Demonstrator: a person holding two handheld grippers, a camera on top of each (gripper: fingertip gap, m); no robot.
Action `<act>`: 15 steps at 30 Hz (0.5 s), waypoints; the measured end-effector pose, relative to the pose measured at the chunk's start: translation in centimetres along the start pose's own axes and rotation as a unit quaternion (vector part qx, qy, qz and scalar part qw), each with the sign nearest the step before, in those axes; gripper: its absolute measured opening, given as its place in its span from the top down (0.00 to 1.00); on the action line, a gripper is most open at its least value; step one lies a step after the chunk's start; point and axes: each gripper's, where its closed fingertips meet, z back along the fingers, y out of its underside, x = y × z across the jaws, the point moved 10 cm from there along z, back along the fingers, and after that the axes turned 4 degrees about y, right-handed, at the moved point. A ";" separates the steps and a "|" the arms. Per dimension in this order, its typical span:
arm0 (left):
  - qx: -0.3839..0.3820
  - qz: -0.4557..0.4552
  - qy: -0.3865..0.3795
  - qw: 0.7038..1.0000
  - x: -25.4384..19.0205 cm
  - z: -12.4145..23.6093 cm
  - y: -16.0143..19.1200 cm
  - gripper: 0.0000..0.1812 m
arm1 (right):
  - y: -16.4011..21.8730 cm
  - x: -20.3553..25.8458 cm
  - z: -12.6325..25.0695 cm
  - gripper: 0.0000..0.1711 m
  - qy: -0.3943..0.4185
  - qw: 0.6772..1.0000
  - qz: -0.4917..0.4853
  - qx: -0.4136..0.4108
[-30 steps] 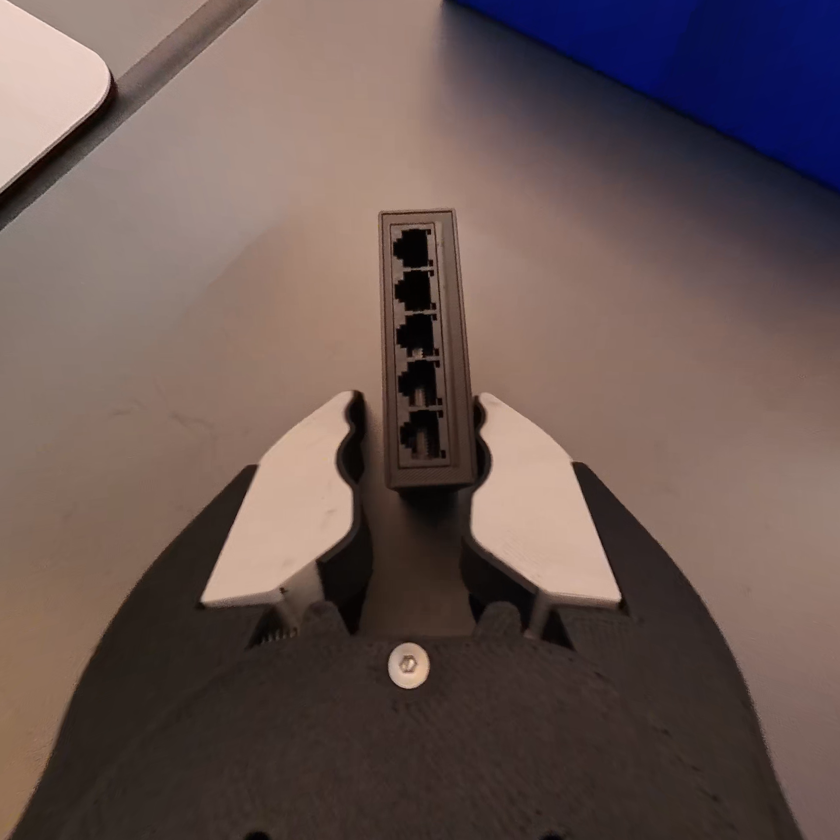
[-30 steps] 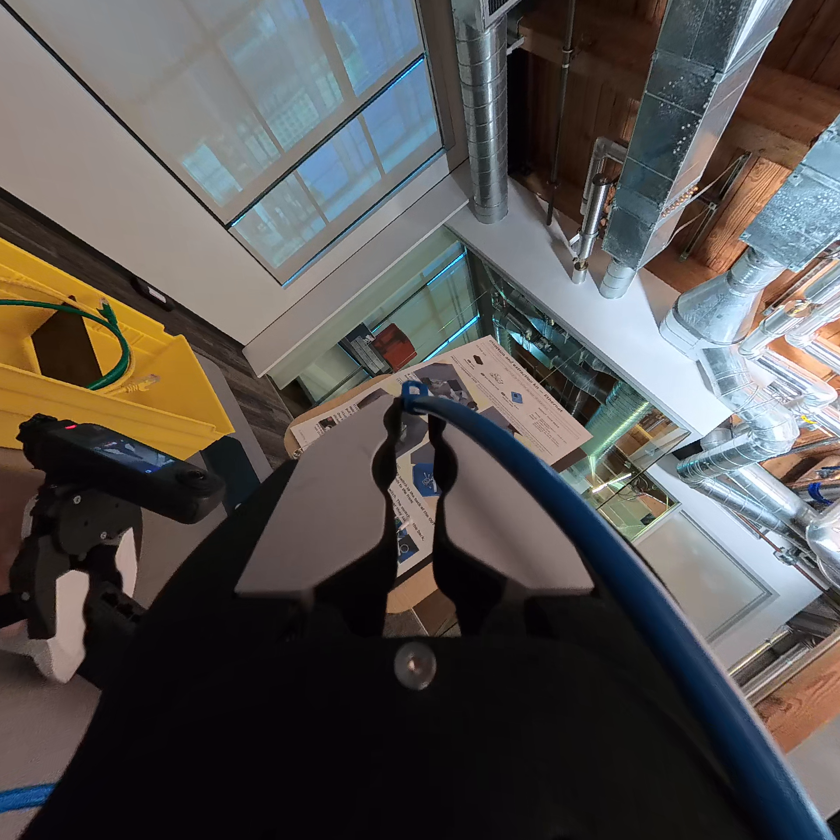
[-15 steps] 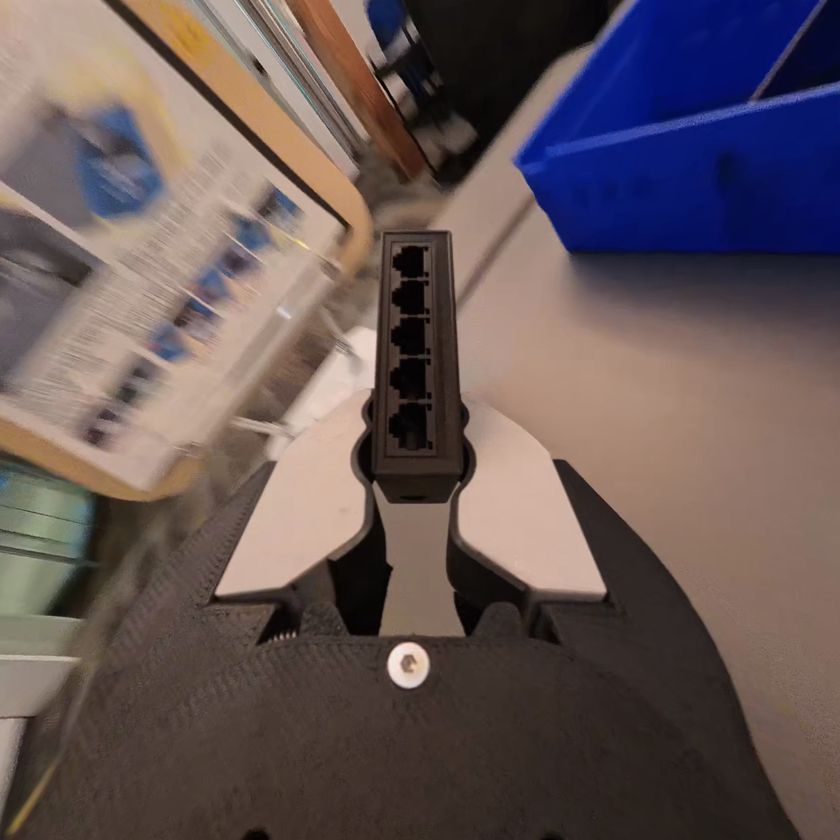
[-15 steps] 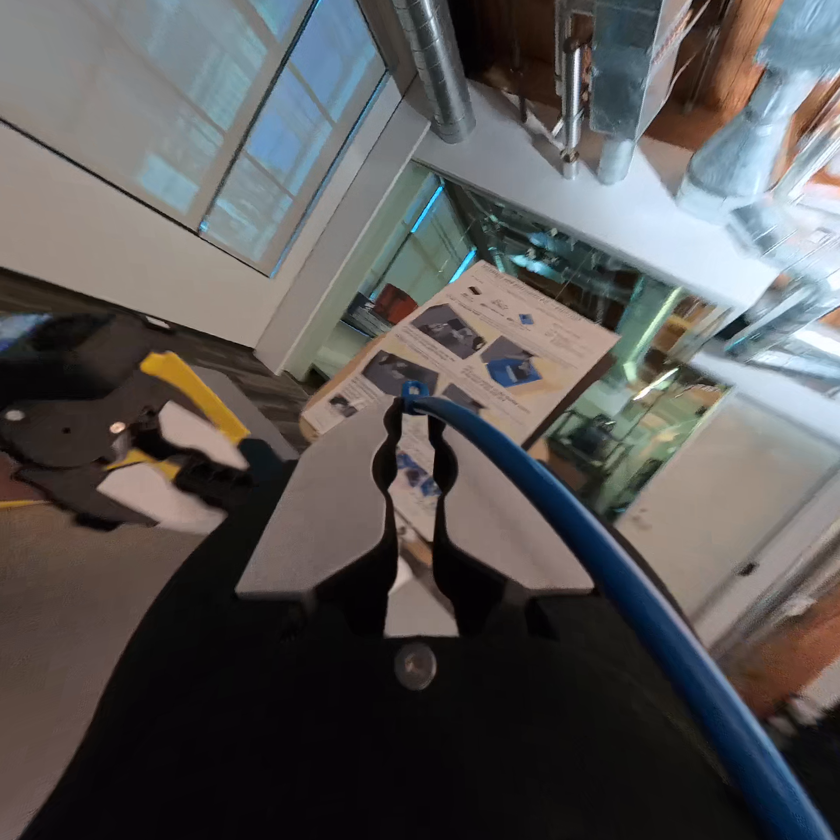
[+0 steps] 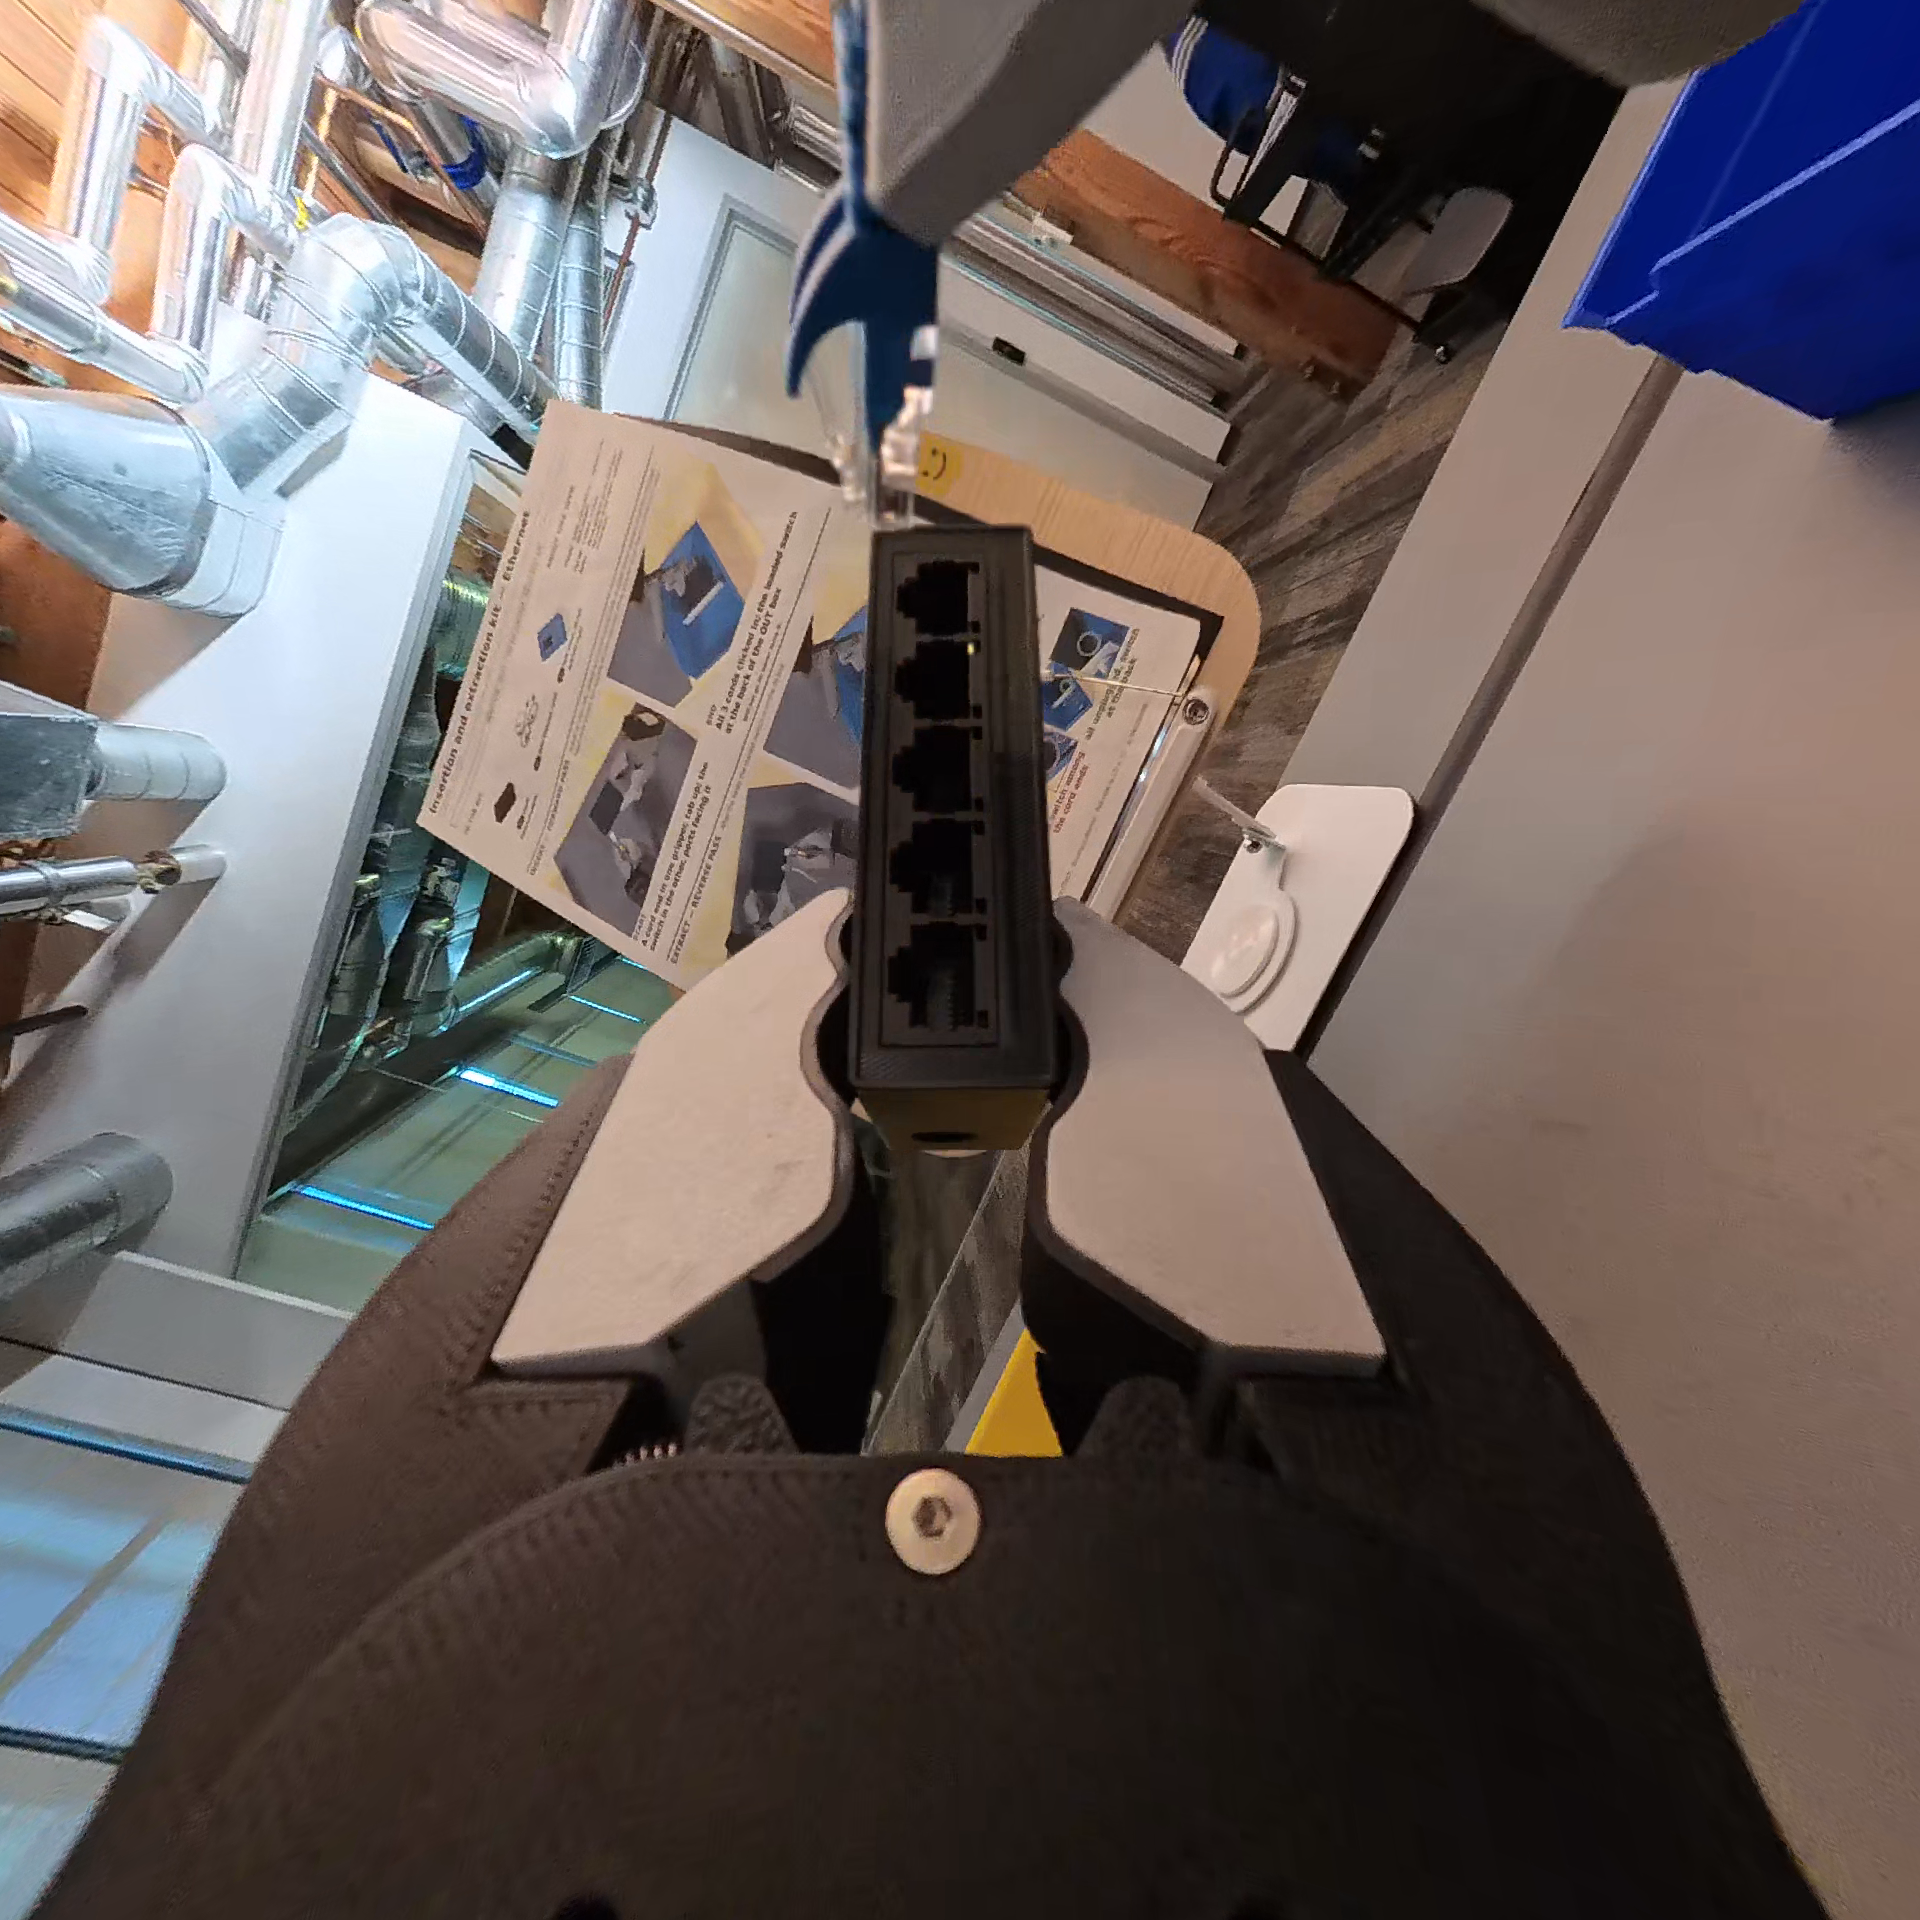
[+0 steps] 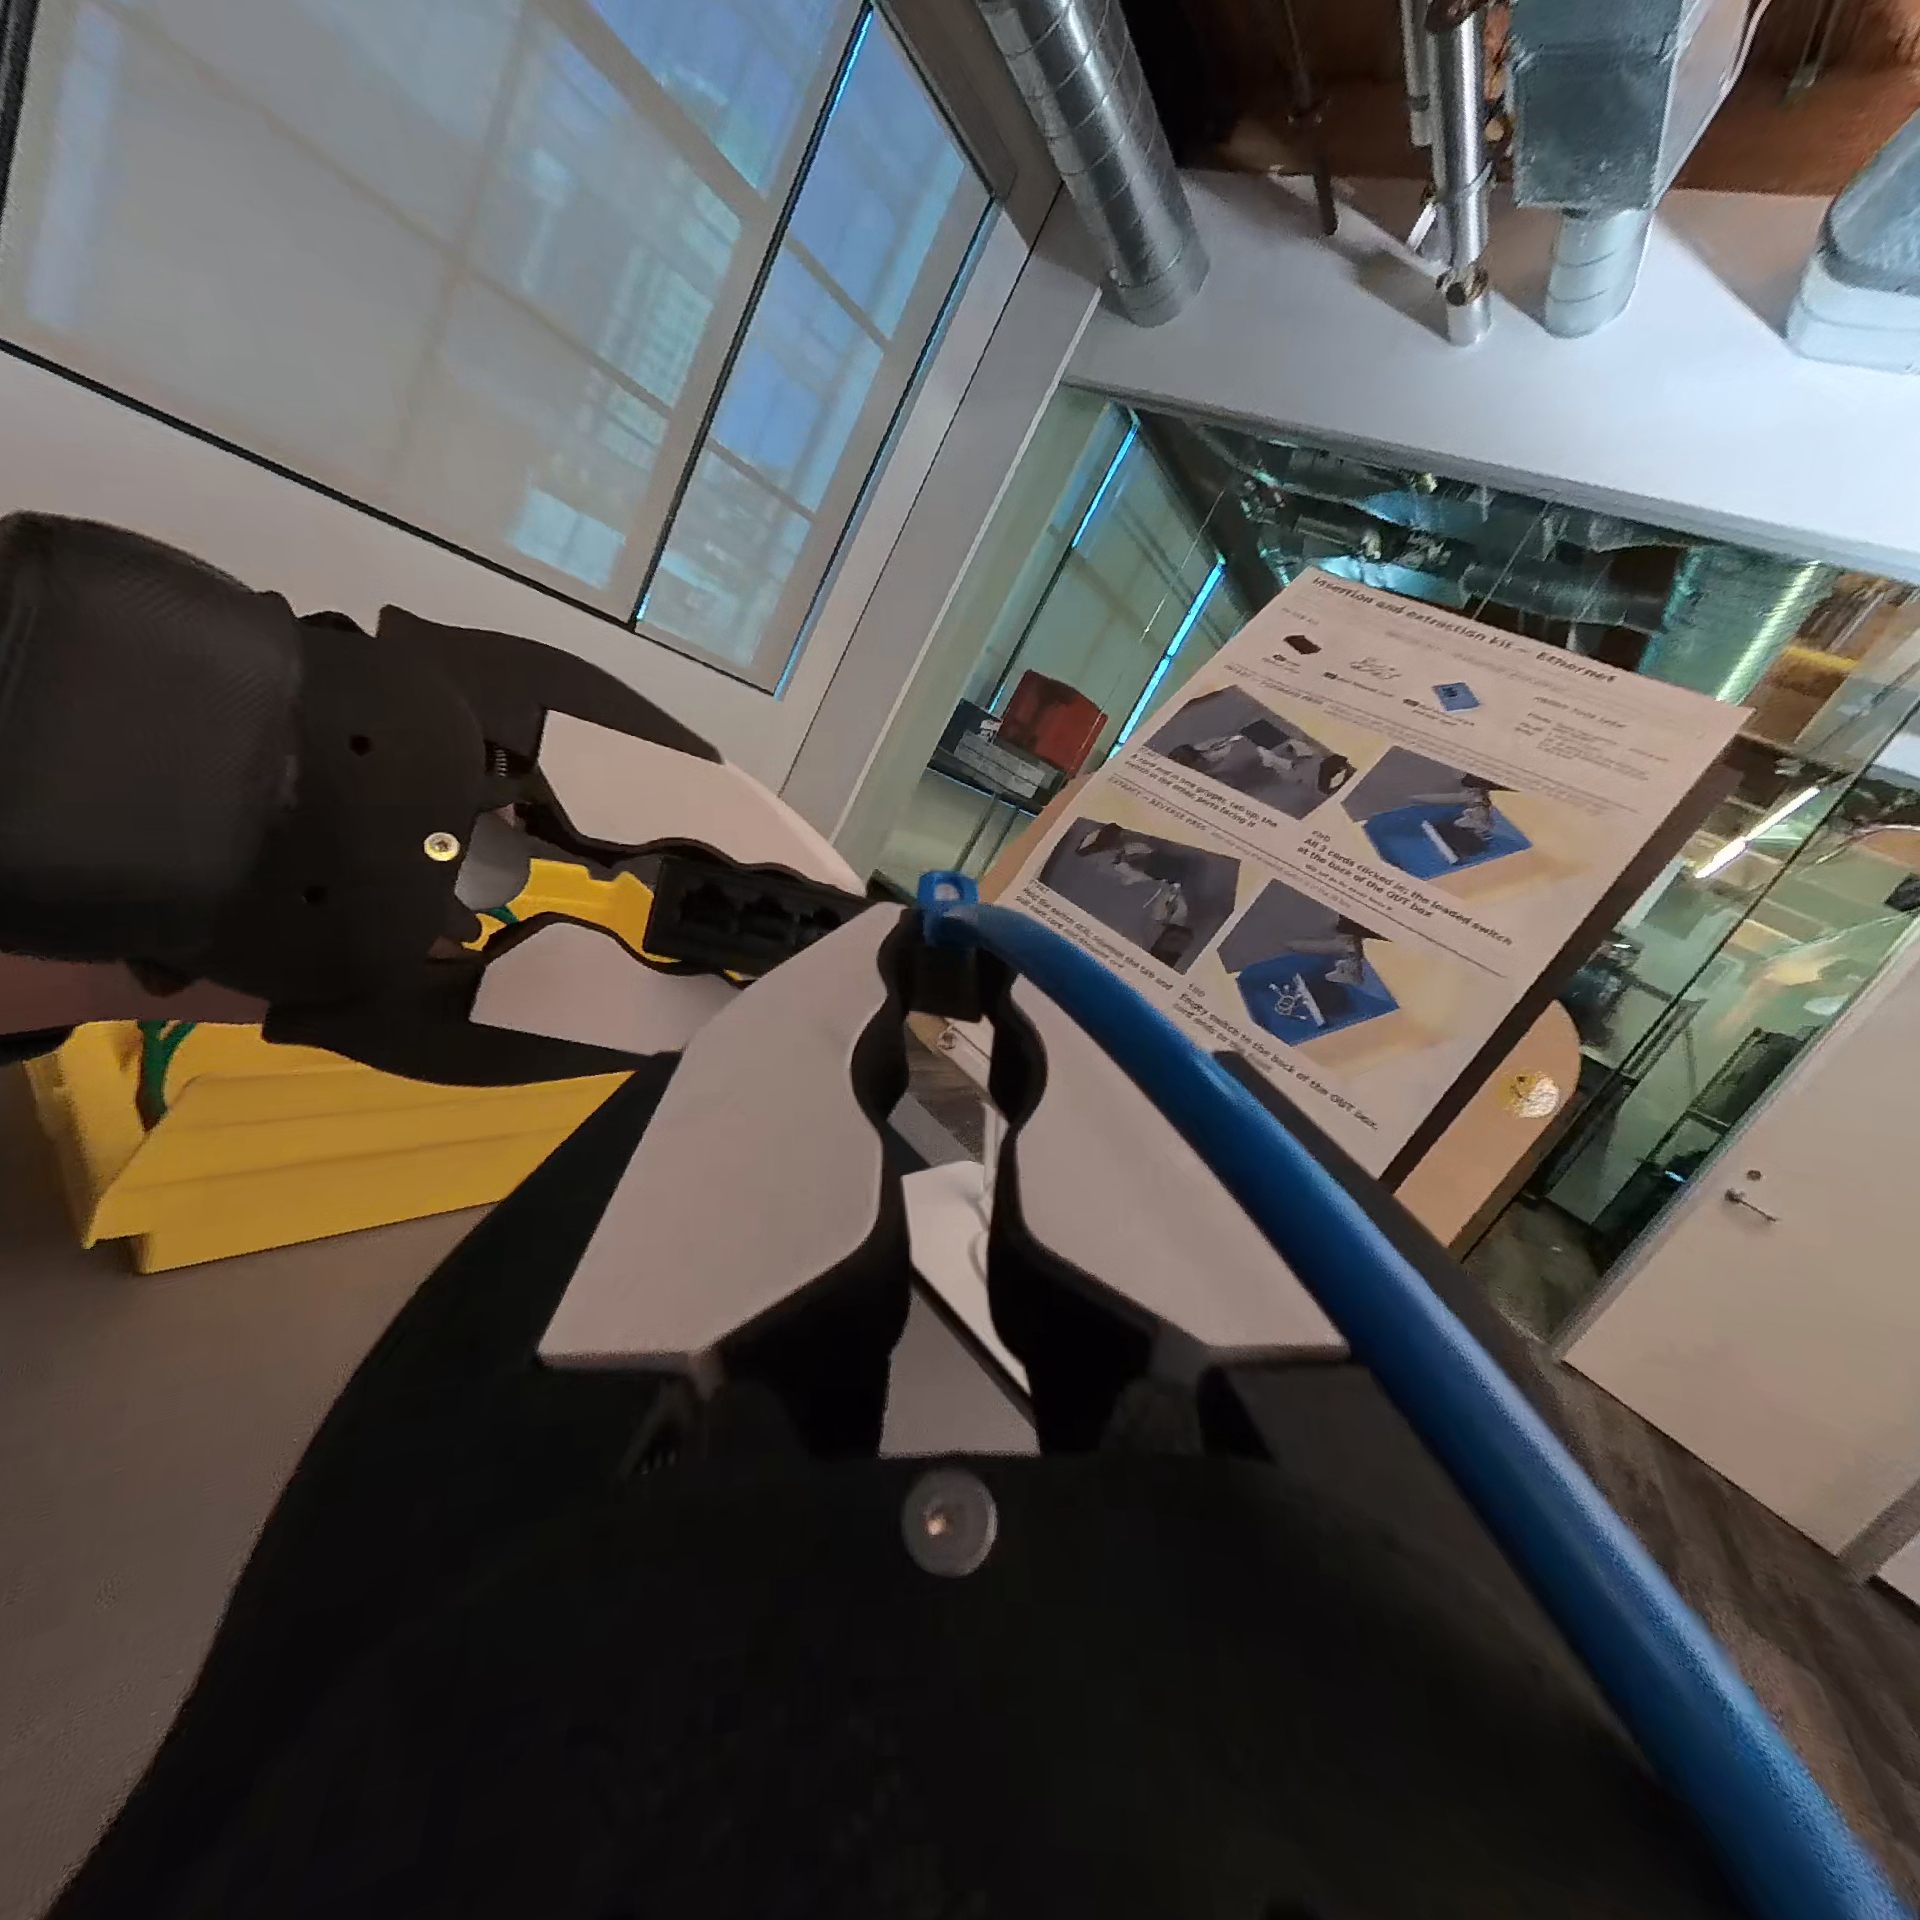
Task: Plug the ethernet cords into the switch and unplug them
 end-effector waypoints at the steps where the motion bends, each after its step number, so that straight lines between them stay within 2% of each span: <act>1: 0.000 -0.001 0.000 1.000 -0.1 0.0 -0.1 0.84 | 0.0 0.0 0.0 0.95 0.002 1.000 0.004 0.003; 10: -0.008 -0.005 -0.015 1.000 0.2 0.7 -1.2 0.84 | 0.2 0.0 -0.2 0.94 0.010 1.000 0.002 0.015; 11: -0.014 -0.007 -0.020 1.000 0.2 0.9 -1.2 0.85 | 0.1 0.1 -0.1 0.91 0.011 1.000 0.001 0.011; 15: -0.023 -0.031 -0.035 0.999 0.3 1.4 -1.6 0.85 | -0.3 0.2 0.0 0.94 0.014 1.000 0.001 0.005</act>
